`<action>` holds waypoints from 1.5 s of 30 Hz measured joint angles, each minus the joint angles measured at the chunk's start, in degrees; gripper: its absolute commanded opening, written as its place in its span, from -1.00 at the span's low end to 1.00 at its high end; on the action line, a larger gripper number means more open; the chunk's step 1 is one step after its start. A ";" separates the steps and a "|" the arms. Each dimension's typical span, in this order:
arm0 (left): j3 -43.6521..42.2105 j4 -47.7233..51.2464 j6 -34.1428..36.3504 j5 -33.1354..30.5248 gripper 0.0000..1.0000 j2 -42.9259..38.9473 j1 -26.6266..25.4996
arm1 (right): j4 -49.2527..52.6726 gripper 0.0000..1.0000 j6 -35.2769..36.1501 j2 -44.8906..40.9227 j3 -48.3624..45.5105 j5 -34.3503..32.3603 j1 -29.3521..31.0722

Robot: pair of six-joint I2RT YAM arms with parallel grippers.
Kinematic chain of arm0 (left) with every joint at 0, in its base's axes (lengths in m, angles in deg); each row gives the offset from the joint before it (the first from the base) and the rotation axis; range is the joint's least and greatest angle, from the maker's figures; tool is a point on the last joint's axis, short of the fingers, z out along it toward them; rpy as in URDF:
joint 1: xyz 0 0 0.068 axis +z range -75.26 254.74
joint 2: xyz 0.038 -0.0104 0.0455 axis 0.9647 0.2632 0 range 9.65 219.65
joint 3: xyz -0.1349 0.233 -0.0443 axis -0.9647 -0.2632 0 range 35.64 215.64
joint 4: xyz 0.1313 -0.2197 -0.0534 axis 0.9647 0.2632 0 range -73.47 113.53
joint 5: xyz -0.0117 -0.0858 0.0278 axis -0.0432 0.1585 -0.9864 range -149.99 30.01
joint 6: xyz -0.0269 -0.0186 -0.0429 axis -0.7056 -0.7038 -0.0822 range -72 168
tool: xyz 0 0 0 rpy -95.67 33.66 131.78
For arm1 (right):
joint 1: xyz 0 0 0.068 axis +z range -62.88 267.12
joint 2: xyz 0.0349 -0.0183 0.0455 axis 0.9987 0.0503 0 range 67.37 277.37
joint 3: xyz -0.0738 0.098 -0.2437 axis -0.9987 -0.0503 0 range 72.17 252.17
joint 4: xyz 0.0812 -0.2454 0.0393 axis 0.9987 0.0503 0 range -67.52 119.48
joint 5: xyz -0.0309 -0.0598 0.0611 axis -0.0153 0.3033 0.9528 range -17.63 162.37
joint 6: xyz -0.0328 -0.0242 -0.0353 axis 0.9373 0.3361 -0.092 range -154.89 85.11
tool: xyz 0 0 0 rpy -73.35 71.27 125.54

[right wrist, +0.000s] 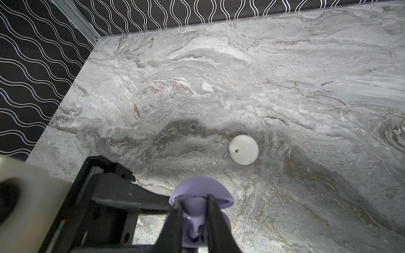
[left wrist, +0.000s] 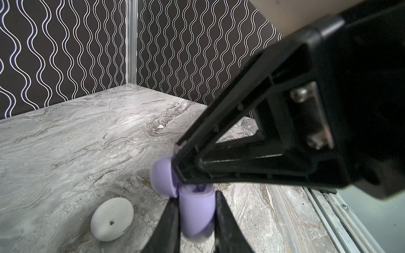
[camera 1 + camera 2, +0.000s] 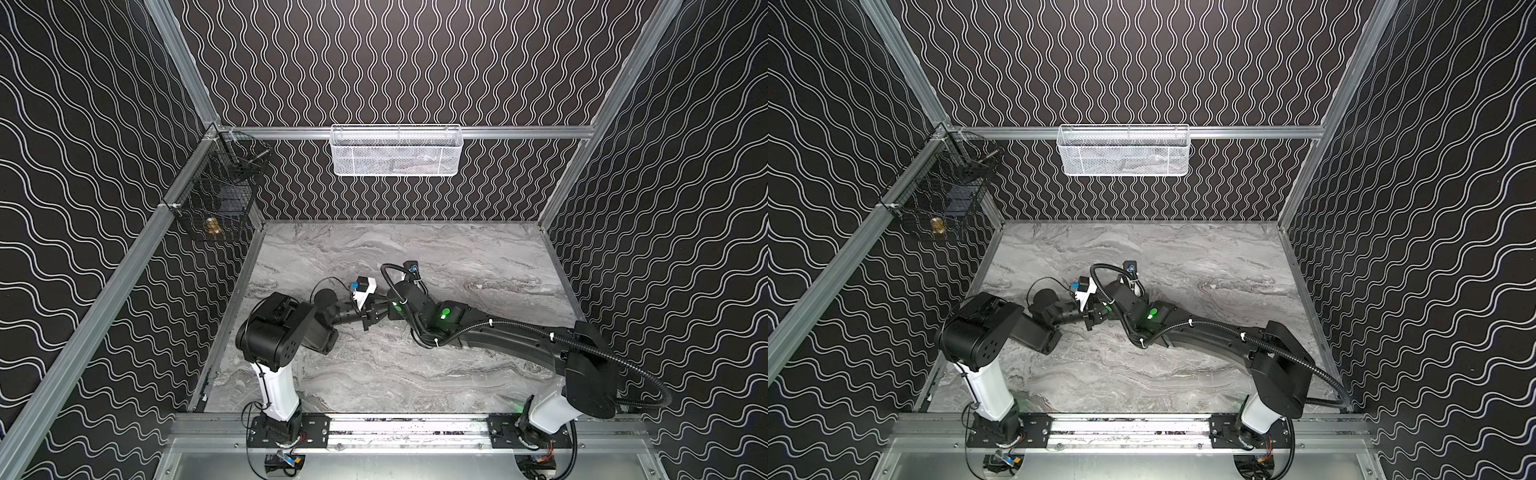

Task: Insert the wireless bluetooth earbuds into the charging case
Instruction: 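Push the lilac earbud into the open case's empty slot with the right gripper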

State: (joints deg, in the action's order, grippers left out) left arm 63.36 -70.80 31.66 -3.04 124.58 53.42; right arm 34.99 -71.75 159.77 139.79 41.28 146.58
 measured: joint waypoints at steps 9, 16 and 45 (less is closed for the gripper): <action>0.00 0.07 0.00 0.00 -0.51 0.00 0.00 | -0.85 -0.58 0.00 0.00 -0.48 0.52 0.00; 0.00 0.09 0.00 0.02 -0.51 0.00 0.07 | -1.81 -0.56 0.00 -0.15 -0.79 1.86 0.04; -0.04 0.00 0.02 0.24 -0.51 0.00 0.04 | -1.79 -0.46 -0.02 -1.75 -1.27 2.67 0.04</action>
State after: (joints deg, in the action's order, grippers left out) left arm 63.32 -70.80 31.68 -2.80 124.58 53.46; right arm 33.20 -71.78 158.02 138.52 43.95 146.62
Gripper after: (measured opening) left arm 0.248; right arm 0.267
